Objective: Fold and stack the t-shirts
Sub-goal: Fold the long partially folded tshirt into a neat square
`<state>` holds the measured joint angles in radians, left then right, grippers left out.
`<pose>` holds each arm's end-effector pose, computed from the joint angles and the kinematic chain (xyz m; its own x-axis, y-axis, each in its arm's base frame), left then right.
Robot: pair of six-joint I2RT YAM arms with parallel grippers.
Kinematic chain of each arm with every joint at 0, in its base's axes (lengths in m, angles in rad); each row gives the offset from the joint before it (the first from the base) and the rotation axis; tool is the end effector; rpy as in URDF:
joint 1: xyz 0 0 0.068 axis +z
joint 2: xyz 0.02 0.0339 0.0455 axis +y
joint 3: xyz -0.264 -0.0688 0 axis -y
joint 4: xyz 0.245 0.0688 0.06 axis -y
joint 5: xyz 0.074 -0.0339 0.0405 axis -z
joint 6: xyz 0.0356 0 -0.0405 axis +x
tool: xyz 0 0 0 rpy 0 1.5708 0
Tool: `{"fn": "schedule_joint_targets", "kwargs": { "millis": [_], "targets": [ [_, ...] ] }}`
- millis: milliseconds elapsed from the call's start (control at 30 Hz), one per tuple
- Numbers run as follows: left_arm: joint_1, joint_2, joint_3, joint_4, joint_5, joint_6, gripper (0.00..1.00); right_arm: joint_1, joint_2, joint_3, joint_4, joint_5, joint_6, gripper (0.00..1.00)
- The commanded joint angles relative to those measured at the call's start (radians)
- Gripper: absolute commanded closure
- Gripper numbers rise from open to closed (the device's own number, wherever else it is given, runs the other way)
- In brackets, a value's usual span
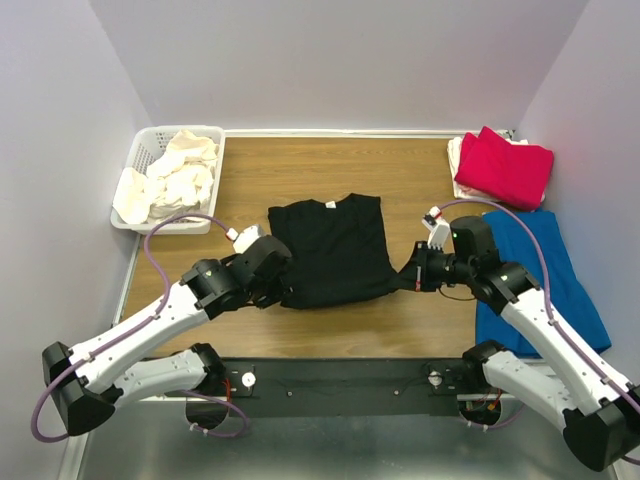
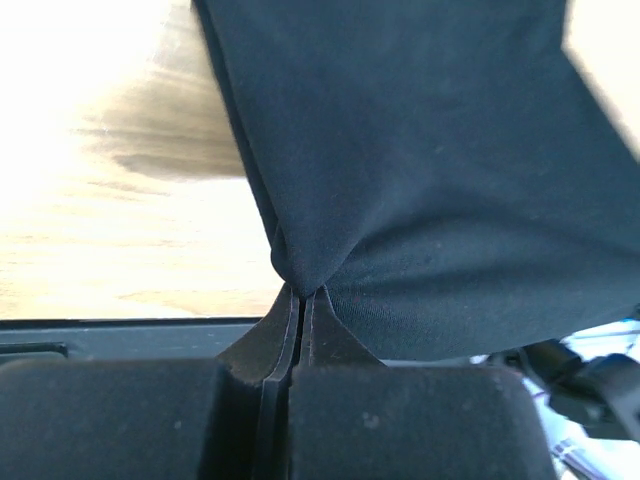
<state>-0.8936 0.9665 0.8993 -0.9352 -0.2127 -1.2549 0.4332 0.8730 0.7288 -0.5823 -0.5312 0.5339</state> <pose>0.1168 -0.1333 0.2825 -0.8205 -0.4623 -0.3363 -0.2874 0.8421 -0.4564 0.1555 0.0918 0.2704 -0.8781 0.0773 -0.4722 -0.3006 0.6787 0.6701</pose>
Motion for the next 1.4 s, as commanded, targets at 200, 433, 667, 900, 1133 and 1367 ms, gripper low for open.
{"fn": "schedule_joint_targets", "kwargs": {
  "millis": [200, 433, 667, 900, 1133, 1367],
  "targets": [
    [-0.005, 0.046, 0.134, -0.082, -0.162, 0.008, 1.0, 0.006, 0.0, 0.122, -0.067, 0.063, -0.014, 0.99],
    [0.038, 0.175, 0.22, -0.074, -0.29, 0.037, 1.0, 0.006, 0.181, 0.285, -0.011, 0.296, -0.092, 0.99],
    [0.171, 0.296, 0.328, 0.016, -0.37, 0.173, 1.0, 0.004, 0.412, 0.446, 0.071, 0.344, -0.149, 0.99],
    [0.294, 0.467, 0.388, 0.159, -0.37, 0.322, 1.0, 0.004, 0.641, 0.543, 0.154, 0.388, -0.175, 0.99],
    [0.366, 0.713, 0.475, 0.294, -0.309, 0.456, 1.0, -0.011, 0.885, 0.653, 0.213, 0.448, -0.172, 0.99],
    [0.398, 0.98, 0.683, 0.346, -0.266, 0.555, 1.0, -0.037, 1.063, 0.756, 0.254, 0.516, -0.153, 0.99]
  ]
}}
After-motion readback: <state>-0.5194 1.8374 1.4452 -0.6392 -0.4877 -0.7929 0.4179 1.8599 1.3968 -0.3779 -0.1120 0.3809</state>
